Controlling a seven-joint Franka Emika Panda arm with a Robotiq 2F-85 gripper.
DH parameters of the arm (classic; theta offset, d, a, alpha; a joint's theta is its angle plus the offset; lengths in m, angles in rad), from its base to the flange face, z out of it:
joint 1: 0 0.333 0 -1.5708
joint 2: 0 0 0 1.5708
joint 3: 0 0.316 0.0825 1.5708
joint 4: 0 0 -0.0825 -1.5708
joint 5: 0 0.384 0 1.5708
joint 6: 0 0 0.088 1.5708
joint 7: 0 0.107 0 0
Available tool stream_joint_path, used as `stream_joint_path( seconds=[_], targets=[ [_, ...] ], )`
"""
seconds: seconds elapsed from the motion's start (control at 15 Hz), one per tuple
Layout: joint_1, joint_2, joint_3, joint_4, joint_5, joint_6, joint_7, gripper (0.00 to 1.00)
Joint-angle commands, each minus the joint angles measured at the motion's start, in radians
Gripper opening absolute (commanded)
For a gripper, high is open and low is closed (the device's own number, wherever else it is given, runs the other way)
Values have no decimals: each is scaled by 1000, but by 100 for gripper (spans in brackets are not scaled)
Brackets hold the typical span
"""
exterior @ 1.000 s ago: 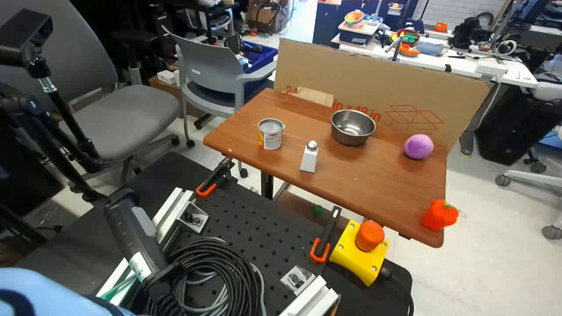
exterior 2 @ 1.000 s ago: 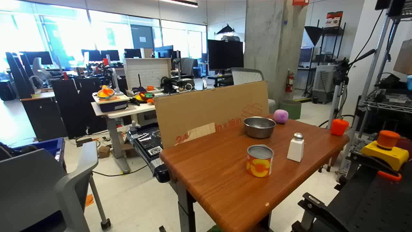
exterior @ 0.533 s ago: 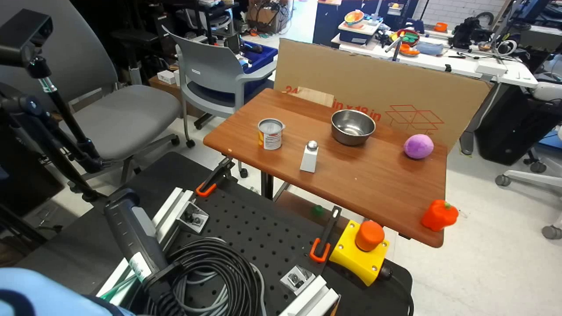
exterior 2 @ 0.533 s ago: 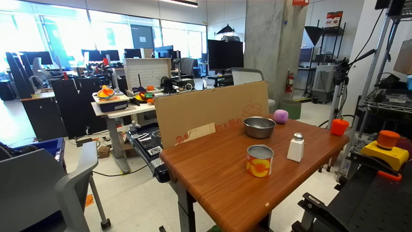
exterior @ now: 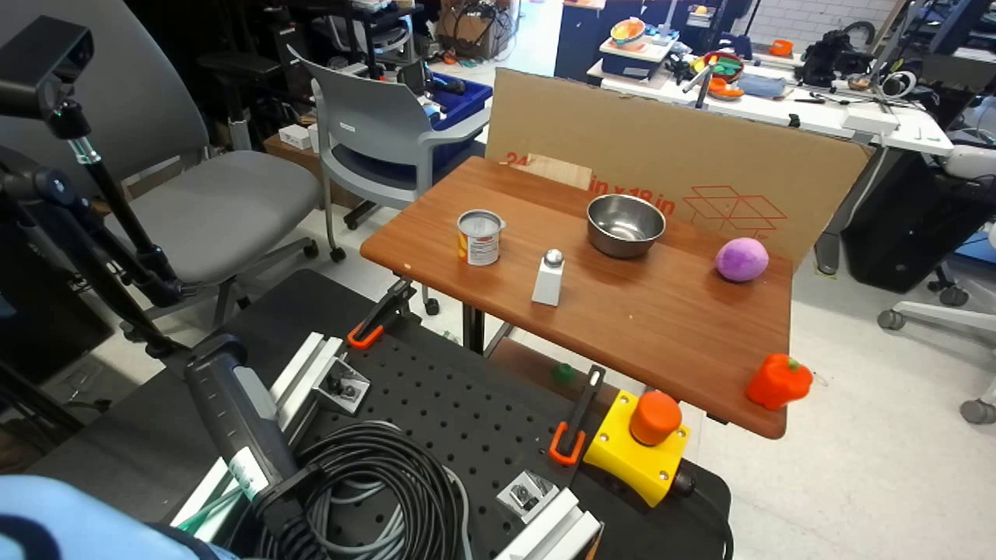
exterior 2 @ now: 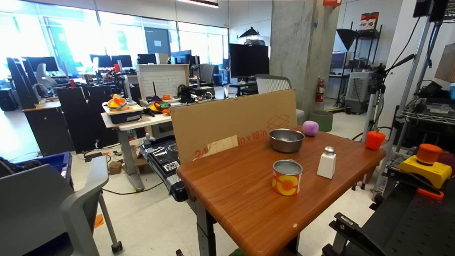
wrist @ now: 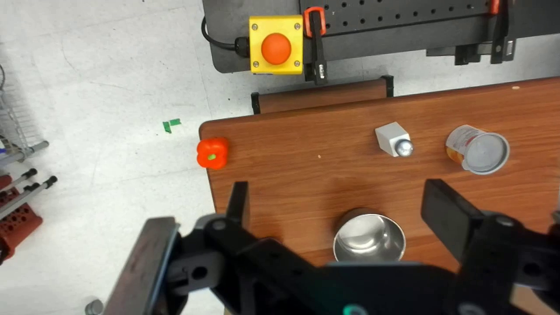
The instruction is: Move the purple plush toy
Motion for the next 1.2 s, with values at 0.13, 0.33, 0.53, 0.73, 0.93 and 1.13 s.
stream_joint_path(
  seconds=[0.13, 0.33, 0.53, 0.73, 0.93, 1.13],
  targets=[
    [-17, 263, 21, 56, -29, 231, 119, 100],
    [-21, 444, 27, 106, -32, 393, 168, 100],
    [-23, 610, 29, 192, -34, 478, 219, 100],
    [-27, 756, 27, 307, -6, 494, 252, 100],
    [-27, 875, 27, 415, 15, 498, 302, 100],
    [-27, 989, 31, 524, 64, 497, 371, 100]
  ],
)
